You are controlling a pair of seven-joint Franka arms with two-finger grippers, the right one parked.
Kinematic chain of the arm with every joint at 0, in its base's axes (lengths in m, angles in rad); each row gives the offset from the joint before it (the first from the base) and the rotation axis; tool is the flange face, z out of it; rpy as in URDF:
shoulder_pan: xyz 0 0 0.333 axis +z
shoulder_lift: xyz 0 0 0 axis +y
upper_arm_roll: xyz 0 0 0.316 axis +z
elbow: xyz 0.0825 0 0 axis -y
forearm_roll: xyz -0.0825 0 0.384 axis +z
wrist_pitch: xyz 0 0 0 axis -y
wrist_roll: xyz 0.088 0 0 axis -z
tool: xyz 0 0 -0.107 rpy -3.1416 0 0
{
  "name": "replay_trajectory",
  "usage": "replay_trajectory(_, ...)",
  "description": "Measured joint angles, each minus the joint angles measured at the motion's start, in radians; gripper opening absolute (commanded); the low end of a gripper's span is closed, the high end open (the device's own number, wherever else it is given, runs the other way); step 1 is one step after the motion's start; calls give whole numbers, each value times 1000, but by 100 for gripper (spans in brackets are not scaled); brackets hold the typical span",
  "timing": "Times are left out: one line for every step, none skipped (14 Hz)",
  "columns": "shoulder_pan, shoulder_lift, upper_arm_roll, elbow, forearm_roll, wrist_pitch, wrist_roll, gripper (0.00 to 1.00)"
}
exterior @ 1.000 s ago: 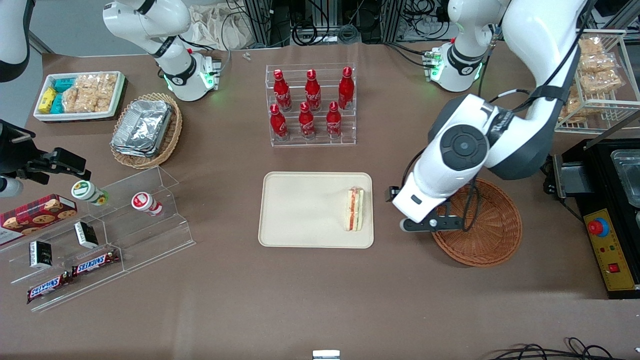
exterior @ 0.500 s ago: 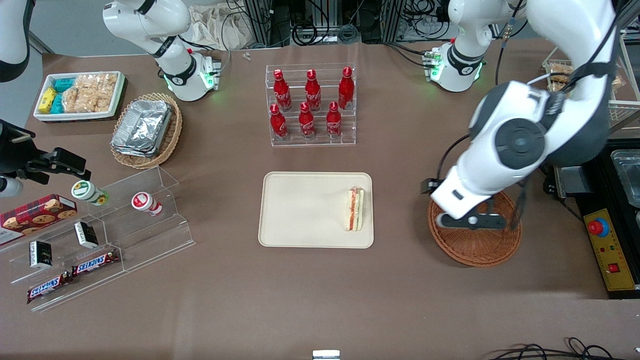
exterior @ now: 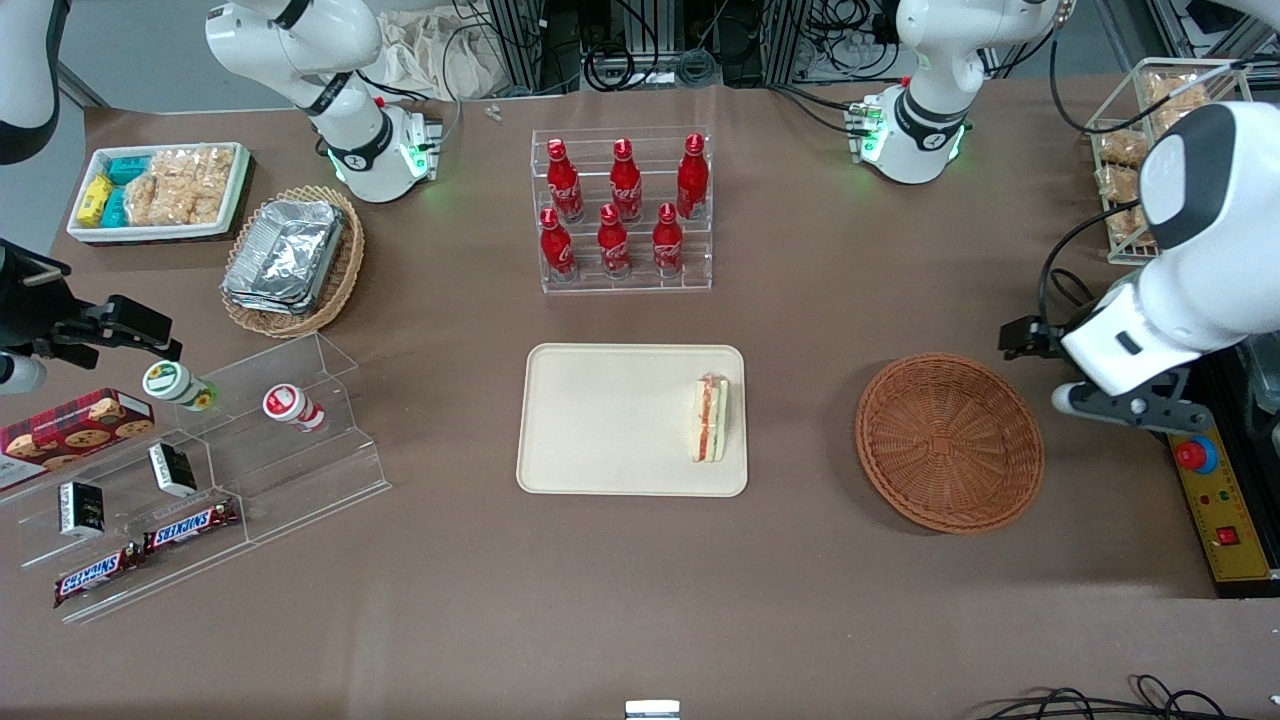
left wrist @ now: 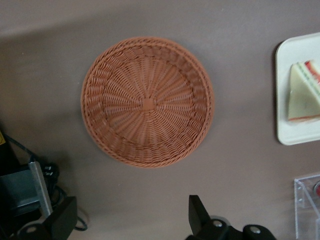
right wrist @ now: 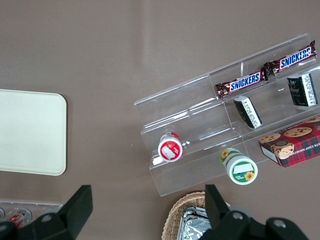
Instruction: Place sandwich from basket to tray
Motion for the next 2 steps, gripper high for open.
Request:
replay_trajectory(0,-5,4,-7,0,1,19,100)
replay_trajectory(-1,-4,4,-4,0,3,38,100)
